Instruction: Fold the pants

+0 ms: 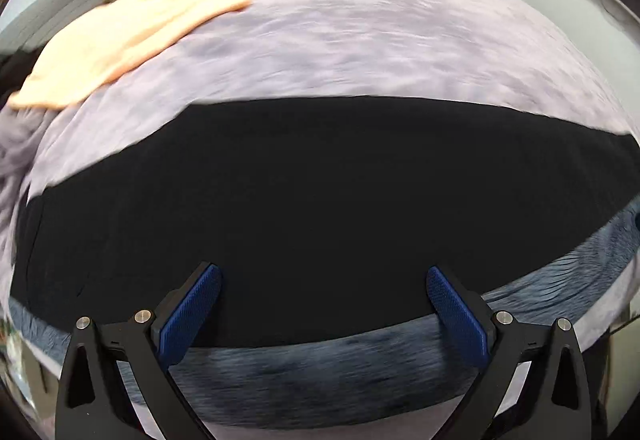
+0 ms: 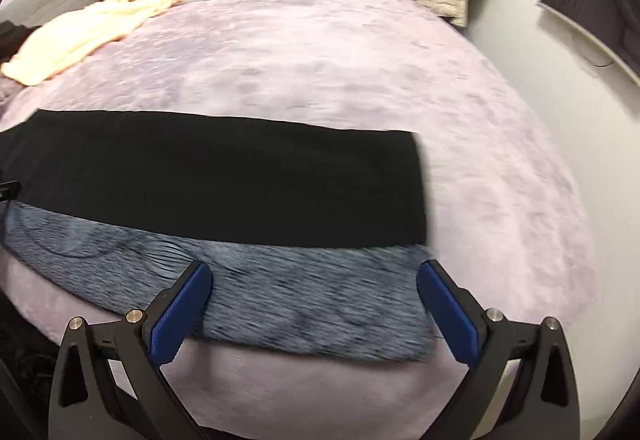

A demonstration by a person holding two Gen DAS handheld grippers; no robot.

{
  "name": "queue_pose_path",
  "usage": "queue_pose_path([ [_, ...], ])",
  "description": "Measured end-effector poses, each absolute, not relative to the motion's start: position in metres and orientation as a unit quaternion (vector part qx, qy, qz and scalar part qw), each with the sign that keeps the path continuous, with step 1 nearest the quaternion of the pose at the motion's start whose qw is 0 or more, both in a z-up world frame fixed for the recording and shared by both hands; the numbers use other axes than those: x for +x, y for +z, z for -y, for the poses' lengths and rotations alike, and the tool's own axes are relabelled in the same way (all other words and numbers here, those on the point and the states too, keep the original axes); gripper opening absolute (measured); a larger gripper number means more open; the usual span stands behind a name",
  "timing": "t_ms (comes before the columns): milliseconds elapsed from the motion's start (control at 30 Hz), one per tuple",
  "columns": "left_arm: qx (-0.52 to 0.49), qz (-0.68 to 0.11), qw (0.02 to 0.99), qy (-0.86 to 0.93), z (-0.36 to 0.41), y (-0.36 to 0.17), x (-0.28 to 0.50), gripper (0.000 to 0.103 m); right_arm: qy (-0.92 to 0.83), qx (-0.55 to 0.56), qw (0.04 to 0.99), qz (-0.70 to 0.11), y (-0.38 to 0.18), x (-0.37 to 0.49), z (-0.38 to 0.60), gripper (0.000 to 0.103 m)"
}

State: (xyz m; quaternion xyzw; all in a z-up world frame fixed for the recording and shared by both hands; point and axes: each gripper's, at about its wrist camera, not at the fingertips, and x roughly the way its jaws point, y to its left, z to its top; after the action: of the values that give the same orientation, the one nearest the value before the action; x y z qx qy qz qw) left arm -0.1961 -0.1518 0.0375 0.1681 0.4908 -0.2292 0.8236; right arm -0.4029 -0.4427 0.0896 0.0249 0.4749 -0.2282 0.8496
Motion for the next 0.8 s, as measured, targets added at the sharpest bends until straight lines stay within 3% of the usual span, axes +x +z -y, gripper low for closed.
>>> queue_pose_path([
  [267, 0.206, -0.503, 0.762, -0.353, 0.264, 0.042, -0.229, 0.103, -0.153, 0.21, 0.872, -0.414, 0.107, -0.463, 0.457, 0.103],
  [500, 0.182, -0.525, 0.766, -0.322, 0.272, 0.036, -0.214, 0.103, -0.135, 0.245, 0.867, -0.411, 0.074, -0.448, 0.45, 0.103],
  [700, 0.18, -0.517, 0.784, -0.291, 0.29, 0.032, -0.219, 0.103, -0.138, 0.226, 0.9, -0.347, 0.073, -0.426, 0.453, 0.102],
  [800, 0.177, -0.522, 0.787, -0.276, 0.297, 0.032, -0.208, 0.103, -0.145, 0.224, 0.897, -0.353, 0.063, -0.408, 0.461, 0.102],
])
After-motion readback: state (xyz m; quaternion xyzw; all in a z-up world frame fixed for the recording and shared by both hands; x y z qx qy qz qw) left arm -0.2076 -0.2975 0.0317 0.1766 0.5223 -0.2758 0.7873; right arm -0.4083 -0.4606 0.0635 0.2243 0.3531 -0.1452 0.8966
